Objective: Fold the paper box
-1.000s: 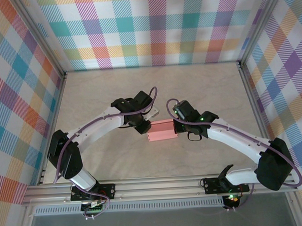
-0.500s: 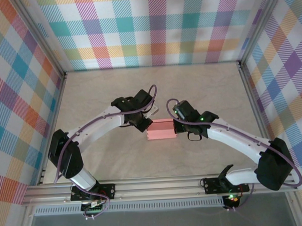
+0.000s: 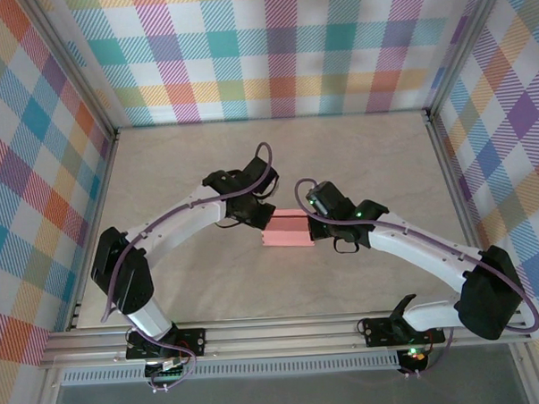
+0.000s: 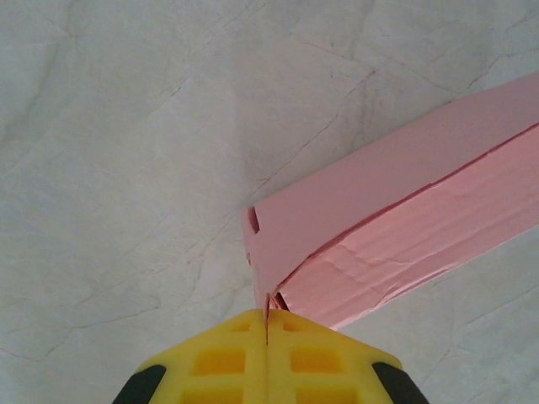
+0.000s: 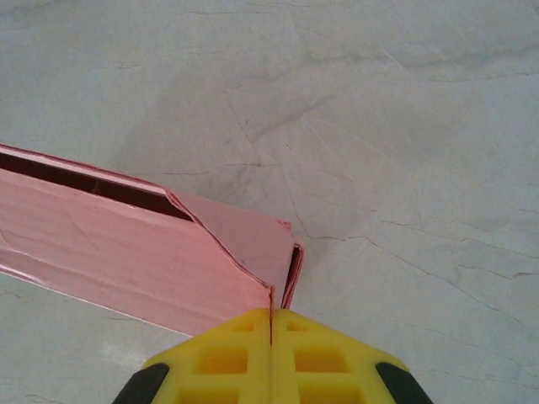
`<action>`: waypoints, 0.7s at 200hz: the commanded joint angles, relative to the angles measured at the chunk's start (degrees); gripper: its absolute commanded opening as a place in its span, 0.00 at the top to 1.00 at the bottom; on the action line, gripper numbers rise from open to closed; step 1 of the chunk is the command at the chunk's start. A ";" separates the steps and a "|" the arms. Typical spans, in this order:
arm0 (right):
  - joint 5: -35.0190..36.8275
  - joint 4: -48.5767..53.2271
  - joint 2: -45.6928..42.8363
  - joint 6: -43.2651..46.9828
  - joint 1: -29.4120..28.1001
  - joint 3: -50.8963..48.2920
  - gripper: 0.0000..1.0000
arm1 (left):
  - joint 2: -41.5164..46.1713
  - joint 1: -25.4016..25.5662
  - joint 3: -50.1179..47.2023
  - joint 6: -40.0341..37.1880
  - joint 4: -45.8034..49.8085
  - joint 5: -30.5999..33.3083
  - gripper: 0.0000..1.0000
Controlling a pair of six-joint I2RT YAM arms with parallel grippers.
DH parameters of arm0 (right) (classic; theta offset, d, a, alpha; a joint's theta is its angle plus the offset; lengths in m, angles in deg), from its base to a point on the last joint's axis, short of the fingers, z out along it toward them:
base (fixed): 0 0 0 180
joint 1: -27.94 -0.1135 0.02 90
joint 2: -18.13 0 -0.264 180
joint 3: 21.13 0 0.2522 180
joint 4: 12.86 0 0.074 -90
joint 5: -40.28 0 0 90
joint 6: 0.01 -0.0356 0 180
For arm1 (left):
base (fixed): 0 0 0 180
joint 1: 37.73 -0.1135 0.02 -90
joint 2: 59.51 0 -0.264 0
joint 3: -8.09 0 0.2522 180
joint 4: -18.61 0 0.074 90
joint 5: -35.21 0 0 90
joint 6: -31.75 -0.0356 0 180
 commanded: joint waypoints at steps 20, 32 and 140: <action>-0.25 0.58 1.25 0.34 -0.67 0.96 1.00 | -3.19 0.11 4.60 5.52 0.85 -2.23 1.00; -0.12 0.57 1.23 0.20 -0.68 0.94 1.00 | -3.57 -0.17 5.11 6.21 1.18 -2.79 1.00; 0.15 0.48 1.37 -0.06 -0.67 0.87 1.00 | -4.95 -1.36 3.94 10.88 -0.09 -5.33 1.00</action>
